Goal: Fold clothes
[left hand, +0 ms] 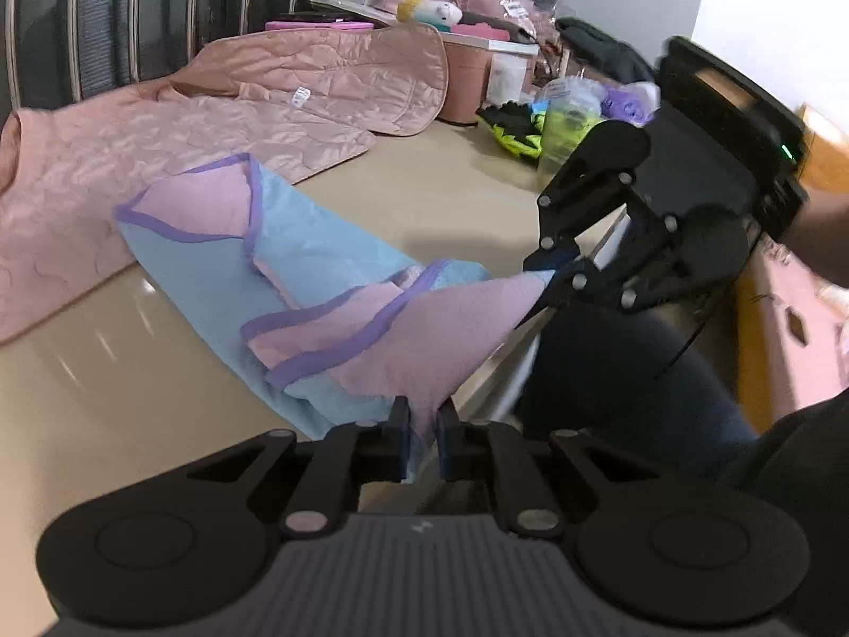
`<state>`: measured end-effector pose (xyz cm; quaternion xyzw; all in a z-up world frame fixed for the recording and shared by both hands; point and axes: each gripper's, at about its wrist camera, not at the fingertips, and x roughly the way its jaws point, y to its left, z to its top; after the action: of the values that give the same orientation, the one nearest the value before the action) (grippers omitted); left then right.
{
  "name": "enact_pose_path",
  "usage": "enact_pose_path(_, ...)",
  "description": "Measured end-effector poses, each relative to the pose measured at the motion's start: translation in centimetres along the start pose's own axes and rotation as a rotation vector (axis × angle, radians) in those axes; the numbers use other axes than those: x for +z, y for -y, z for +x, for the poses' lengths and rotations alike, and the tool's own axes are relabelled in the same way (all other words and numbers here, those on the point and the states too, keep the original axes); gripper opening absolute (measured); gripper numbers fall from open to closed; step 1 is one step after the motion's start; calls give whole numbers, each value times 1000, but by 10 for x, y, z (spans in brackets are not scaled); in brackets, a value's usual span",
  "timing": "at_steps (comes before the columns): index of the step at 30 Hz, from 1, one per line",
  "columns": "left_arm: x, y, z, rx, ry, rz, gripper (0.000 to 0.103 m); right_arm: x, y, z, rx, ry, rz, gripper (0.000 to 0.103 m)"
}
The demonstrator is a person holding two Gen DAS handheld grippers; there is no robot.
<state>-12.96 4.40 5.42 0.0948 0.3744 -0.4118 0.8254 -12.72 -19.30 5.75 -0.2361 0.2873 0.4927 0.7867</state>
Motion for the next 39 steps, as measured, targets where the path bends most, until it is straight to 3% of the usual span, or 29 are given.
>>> enact_pose_path(3, 10, -23, -5, -19, 72, -109, 9, 7, 32, -6, 14, 60, 105, 4)
enact_pose_path(7, 23, -66, 2, -16, 189, -312, 9, 14, 62, 10, -83, 81, 159, 4)
enact_pose_path(10, 30, -86, 18, 37, 227, -398, 9, 17, 85, 31, -148, 74, 244, 5)
enact_pose_path(12, 33, -101, 30, 92, 238, -482, 11, 14, 101, 45, -189, 70, 319, 11)
enact_pose_path(14, 33, -114, 42, 165, 210, -559, 11, 8, 108, 57, -237, 61, 377, 12)
enact_pose_path(15, 32, -119, 47, 193, 194, -588, 13, 5, 109, 60, -272, 62, 401, 13)
enact_pose_path(16, 30, -119, 47, 217, 192, -610, 25, 3, 111, 63, -298, 60, 417, 18)
enact_pose_path(18, 27, -118, 46, 265, 190, -654, 40, -1, 113, 62, -339, 57, 444, 28)
enact_pose_path(20, 22, -111, 36, 317, 215, -689, 41, -5, 113, 52, -350, 78, 472, 30)
enact_pose_path(23, 16, -101, 22, 340, 254, -730, 40, -12, 114, 37, -316, 118, 569, 30)
enact_pose_path(29, 23, -82, 33, 262, 255, -705, 40, -20, 118, 42, -220, 143, 760, 33)
enact_pose_path(30, 24, -82, 38, 264, 245, -701, 30, -20, 119, 47, -227, 131, 771, 33)
enact_pose_path(31, 24, -81, 43, 270, 234, -698, 8, -20, 119, 52, -243, 116, 770, 33)
enact_pose_path(33, 24, -82, 48, 292, 233, -710, 5, -17, 115, 61, -301, 91, 740, 20)
enact_pose_path(34, 26, -80, 48, 298, 251, -705, 4, -17, 113, 62, -305, 96, 734, 0)
enact_pose_path(39, 42, -67, 42, 330, 317, -593, 4, -13, 110, 44, -375, 196, 757, 1)
